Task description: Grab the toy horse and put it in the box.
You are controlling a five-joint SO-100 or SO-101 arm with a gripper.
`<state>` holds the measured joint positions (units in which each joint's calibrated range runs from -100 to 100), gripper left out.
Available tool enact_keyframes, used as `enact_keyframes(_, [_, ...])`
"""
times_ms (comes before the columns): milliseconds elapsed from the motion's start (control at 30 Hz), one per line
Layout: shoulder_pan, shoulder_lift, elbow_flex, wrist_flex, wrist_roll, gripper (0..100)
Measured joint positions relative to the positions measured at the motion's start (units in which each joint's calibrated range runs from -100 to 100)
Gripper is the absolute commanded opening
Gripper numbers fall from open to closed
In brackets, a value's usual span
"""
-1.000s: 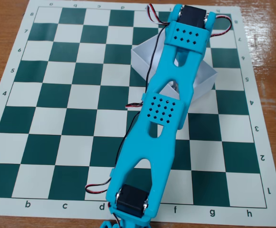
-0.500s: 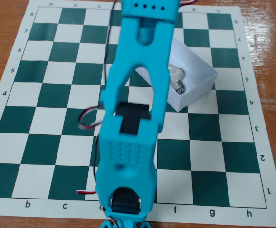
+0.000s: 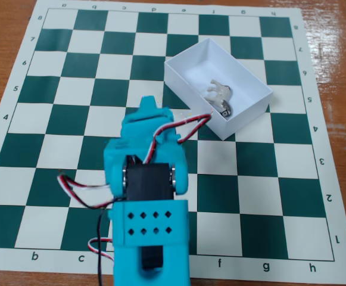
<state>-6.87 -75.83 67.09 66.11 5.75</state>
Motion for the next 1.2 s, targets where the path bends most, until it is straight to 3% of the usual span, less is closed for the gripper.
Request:
enact_keyframes(233, [-2.32,-21.19,23.75,-7.97,3.12,27])
enact_keyframes(400, [-2.32,-23.06,32.18,-9.89,3.49,27])
enact_keyframes(1200, [1.12,-23.15,32.55,-4.38,2.91,27])
